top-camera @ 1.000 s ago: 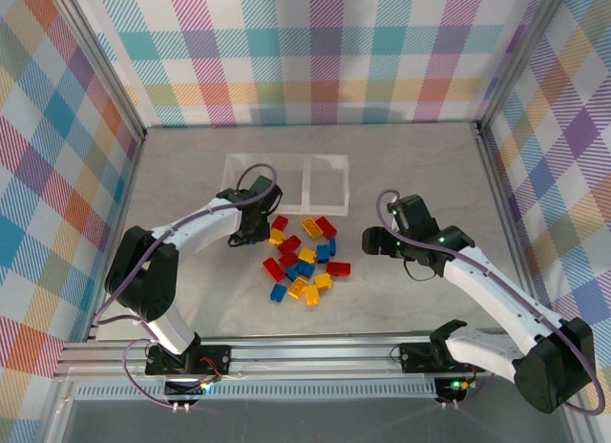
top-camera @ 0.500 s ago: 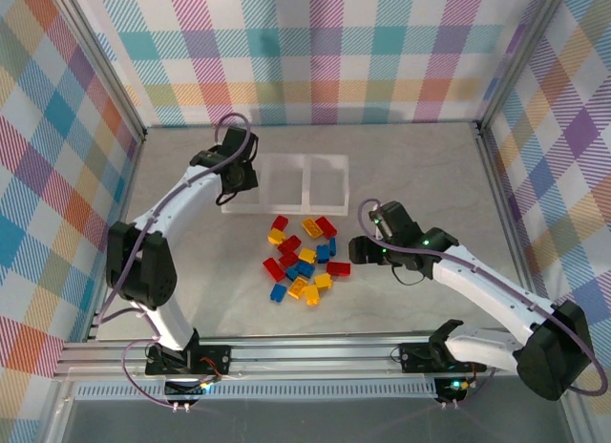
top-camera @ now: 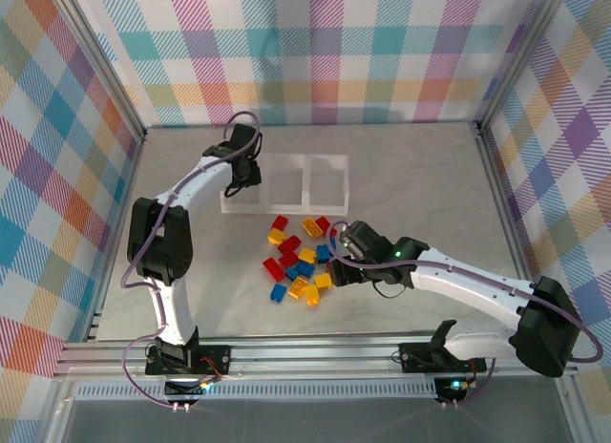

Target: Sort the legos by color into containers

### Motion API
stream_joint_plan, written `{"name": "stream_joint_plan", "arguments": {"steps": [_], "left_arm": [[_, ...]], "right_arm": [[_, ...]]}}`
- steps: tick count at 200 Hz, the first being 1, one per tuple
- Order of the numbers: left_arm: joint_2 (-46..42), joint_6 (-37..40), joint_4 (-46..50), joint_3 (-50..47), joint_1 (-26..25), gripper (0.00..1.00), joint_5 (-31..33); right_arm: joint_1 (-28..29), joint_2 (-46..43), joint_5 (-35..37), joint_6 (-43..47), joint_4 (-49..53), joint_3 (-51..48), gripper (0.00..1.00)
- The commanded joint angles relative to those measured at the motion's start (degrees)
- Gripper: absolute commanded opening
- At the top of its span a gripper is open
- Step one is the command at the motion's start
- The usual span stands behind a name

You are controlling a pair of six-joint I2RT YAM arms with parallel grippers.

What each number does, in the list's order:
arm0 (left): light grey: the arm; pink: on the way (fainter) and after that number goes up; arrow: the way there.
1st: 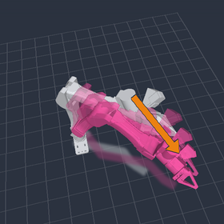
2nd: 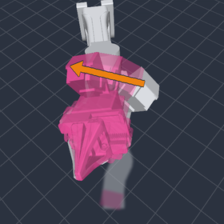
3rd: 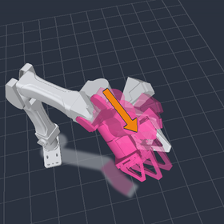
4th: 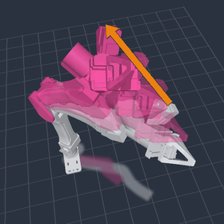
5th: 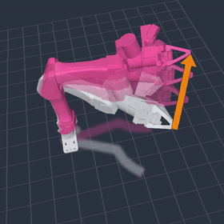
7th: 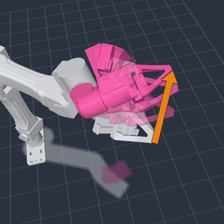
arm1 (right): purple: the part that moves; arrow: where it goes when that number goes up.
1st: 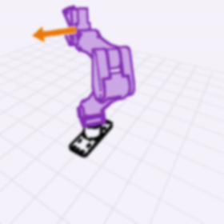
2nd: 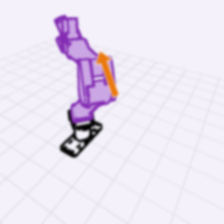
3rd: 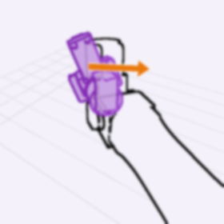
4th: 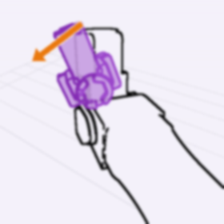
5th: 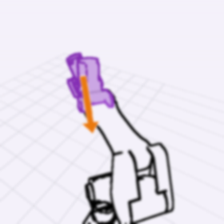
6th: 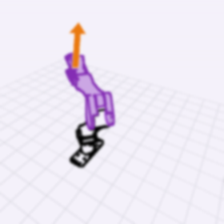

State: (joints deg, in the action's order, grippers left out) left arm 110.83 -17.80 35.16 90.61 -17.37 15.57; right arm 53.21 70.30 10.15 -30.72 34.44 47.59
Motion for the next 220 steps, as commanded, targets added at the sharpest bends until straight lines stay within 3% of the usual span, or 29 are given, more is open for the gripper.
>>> {"name": "stream_joint_plan", "arguments": {"steps": [1,55,96,122,176,220], "left_arm": [[-3.01,-0.20,-0.29,-0.07,0.58,0.57,-0.28],[-17.53,-4.18,-0.06,-12.52,0.24,0.60,-2.57],[-29.92,-8.47,3.04,-22.56,-2.43,0.61,-0.36],[-35.67,-11.56,5.49,-27.00,-4.58,0.61,1.84],[-36.70,-10.33,7.71,-26.98,-7.96,0.62,3.37],[-37.41,-9.48,7.90,-26.89,-9.22,0.63,3.19]], "right_arm": [[2.41,1.01,1.71,-2.44,0.96,1.95,0.72],[7.73,5.45,3.72,-5.42,1.43,2.99,0.69],[12.74,10.52,3.29,-6.87,0.06,5.48,0.67],[15.86,15.51,3.65,-11.13,0.44,8.51,0.60],[19.94,25.91,5.40,-15.74,2.80,16.43,0.56],[20.07,26.54,7.70,-18.75,4.80,17.05,0.54]]}}
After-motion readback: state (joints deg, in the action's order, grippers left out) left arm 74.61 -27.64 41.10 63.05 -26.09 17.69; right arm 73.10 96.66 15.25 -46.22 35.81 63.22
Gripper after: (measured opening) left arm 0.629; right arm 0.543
